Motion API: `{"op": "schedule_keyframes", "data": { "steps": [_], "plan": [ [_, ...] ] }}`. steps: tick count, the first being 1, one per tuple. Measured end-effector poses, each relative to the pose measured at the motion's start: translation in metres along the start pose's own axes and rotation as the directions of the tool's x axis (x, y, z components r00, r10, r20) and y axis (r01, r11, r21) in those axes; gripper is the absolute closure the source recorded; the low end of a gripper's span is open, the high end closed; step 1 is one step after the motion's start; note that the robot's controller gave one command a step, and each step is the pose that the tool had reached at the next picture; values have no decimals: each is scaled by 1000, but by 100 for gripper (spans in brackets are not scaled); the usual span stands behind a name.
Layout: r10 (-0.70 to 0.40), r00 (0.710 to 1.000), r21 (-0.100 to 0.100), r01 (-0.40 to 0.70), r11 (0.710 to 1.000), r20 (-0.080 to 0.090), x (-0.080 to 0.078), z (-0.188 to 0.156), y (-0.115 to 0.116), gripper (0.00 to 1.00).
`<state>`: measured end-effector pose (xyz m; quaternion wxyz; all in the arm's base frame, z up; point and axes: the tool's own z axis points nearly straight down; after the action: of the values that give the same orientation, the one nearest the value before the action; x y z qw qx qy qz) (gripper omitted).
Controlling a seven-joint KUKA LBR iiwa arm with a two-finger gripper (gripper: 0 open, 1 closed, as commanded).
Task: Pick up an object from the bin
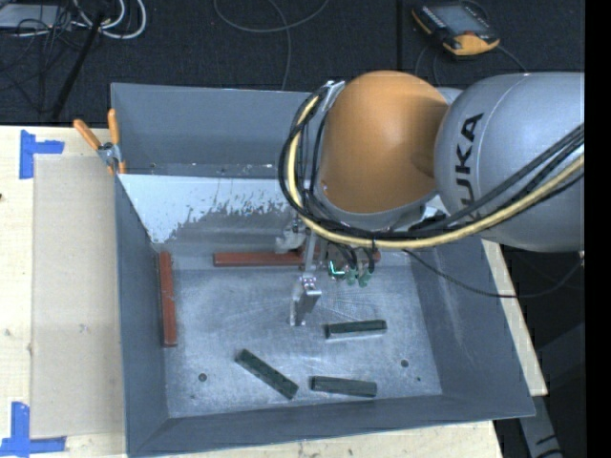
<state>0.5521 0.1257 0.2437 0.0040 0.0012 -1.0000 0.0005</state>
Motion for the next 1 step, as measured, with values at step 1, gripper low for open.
{"op": "schedule_keyframes", "data": {
  "steps": [1],
  "plan": [
    [2,1000,-1,-2,1000,5,-1,-3,0,0]
  ]
}}
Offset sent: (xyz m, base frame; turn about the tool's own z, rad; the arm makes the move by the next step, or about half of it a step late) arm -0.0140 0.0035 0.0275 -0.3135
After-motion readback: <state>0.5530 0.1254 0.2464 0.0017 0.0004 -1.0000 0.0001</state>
